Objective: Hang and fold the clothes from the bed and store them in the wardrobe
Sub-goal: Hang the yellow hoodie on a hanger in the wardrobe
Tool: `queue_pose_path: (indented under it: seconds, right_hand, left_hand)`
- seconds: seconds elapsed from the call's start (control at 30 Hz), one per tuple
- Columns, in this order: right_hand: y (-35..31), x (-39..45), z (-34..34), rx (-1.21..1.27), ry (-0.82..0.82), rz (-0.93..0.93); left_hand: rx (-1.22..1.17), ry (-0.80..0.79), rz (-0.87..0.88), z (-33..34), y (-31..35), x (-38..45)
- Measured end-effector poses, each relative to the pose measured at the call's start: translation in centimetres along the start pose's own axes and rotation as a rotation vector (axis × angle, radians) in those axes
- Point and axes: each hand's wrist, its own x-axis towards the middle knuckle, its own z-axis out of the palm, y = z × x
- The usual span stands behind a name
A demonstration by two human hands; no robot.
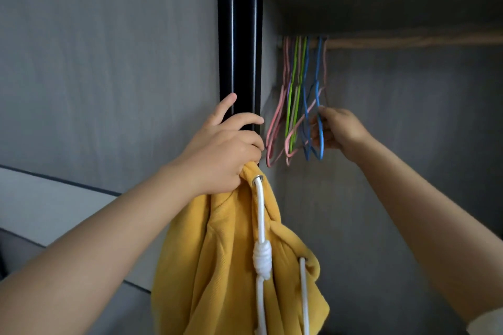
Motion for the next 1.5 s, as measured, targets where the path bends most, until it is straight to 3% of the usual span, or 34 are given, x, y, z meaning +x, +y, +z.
queue_pose_path:
  seconds: [0.13, 0.3, 0.43, 0.77, 0.93, 1.3, 1.4, 1.5]
  right_hand:
    - [0.3, -0.3, 0.8, 0.02, -0.052, -0.047]
    - [-0.3, 1.0, 2.7, 0.417, 0.019, 0.091]
    - [-0.7, 2.3, 4.2, 0.559, 0.01, 0.197]
    - [0.3, 3.9, 3.3, 0.521, -0.072, 0.205]
    - [0.9, 4.1, 0.7, 0.667, -0.095, 0.172]
    - [0.0, 5.6, 0.7, 0.436, -0.232, 0.16]
    - [-0.5, 6.1, 1.1, 0.39, -0.255, 0.147]
    - [-0.5, 6.8, 1.5, 0.378, -0.311, 0.155]
  left_hand:
    - [0.003, 0.007, 0.003, 0.4, 0.1, -0.4]
    - [0.045, 0.035, 0.02, 0.2, 0.0, -0.1]
    - [0.087, 0.021, 0.031, -0.1, 0.1, -0.2]
    - [0.156, -0.078, 0.026, -0.8, 0.7, -0.2]
    - [0.196, -0.073, 0.006, -0.7, 1.4, -0.1]
    - [0.225, -0.104, -0.09, 0.1, 2.7, 3.1]
    - [0.204, -0.184, 0.032, 0.6, 3.0, 5.0]
    - [0.25, -0.374, 0.031, 1.7, 3.6, 6.8]
